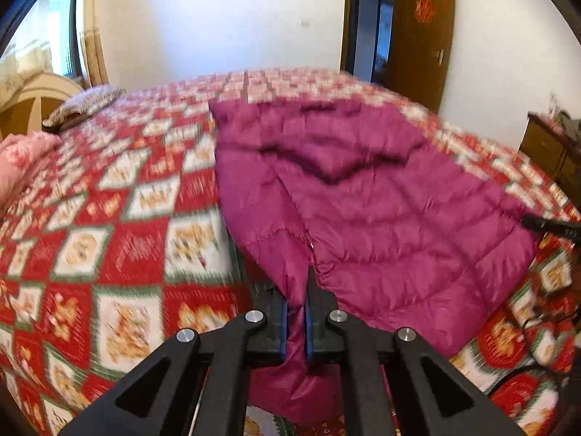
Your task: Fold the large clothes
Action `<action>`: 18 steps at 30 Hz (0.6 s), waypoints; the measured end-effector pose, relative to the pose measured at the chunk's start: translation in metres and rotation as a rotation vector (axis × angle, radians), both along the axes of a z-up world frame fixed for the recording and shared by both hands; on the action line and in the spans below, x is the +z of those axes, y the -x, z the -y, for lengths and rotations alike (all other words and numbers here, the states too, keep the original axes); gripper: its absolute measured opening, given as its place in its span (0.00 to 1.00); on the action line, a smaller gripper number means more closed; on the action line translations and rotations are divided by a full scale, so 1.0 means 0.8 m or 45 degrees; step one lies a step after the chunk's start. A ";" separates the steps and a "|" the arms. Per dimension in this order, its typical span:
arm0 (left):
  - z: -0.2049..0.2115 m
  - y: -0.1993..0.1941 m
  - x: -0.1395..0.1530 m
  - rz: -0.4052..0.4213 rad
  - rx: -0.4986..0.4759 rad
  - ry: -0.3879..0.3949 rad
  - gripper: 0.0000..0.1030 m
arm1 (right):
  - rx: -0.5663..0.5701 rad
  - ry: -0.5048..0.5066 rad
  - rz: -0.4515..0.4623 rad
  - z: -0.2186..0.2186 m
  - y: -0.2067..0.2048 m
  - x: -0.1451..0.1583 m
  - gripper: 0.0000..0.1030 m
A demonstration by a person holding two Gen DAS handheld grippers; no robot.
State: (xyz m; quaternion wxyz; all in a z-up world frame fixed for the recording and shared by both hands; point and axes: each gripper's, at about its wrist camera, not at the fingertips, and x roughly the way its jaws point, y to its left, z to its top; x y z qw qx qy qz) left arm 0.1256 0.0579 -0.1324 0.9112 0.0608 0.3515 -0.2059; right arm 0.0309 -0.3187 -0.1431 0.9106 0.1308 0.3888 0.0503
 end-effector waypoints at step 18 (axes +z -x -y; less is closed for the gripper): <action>-0.051 0.086 0.191 0.278 -0.012 0.215 0.04 | 0.038 -0.032 0.580 -0.015 0.086 0.211 0.08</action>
